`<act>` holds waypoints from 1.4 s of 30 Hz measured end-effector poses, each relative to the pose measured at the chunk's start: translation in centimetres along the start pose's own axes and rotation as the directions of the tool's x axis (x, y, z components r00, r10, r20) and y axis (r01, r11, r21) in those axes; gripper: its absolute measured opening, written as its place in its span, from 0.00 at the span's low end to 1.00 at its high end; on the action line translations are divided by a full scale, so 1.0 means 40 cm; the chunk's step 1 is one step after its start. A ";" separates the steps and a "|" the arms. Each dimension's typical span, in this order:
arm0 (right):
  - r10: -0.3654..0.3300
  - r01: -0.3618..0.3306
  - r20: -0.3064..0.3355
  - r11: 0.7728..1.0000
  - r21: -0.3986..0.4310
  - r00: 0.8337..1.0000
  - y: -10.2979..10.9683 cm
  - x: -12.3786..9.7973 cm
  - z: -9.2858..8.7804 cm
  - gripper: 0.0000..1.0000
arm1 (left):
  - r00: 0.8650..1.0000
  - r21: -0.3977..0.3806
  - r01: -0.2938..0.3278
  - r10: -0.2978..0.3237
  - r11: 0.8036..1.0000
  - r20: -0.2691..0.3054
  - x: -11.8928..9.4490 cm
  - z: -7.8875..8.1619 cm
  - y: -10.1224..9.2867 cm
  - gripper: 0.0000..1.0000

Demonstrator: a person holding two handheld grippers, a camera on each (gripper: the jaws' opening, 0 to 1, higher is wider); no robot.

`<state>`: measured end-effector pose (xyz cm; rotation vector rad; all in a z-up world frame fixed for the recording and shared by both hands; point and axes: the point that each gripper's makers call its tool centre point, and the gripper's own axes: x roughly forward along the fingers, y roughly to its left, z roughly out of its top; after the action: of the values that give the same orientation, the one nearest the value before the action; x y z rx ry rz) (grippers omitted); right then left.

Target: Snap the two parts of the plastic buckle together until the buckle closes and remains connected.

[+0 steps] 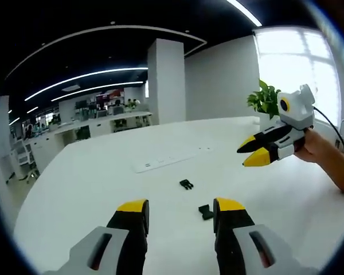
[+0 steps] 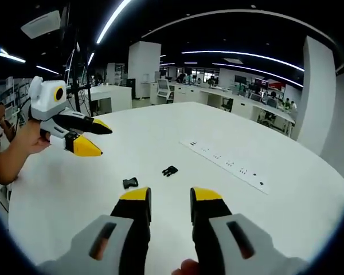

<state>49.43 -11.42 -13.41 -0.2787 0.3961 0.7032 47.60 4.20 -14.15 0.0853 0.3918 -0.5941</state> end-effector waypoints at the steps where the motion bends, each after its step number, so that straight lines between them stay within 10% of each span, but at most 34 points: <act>1: 0.000 0.000 -0.001 1.000 -0.001 1.000 -0.001 0.002 0.000 0.27 | 1.000 0.000 -0.001 0.001 1.000 -0.002 0.004 -0.003 0.002 0.45; 24: 0.010 -0.009 -0.050 1.000 0.022 0.999 0.005 0.081 -0.054 0.28 | 0.999 -0.025 0.036 -0.036 0.999 0.000 0.044 -0.048 -0.004 0.46; 42: 0.153 -0.152 -0.055 0.988 0.015 0.987 0.139 0.133 -0.084 0.27 | 0.999 -0.001 0.020 -0.020 1.000 -0.028 0.052 -0.070 0.000 0.46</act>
<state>48.50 -5.59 -19.39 -0.2601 0.4784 0.8441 48.21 3.63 -17.54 0.0892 0.4205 -0.6134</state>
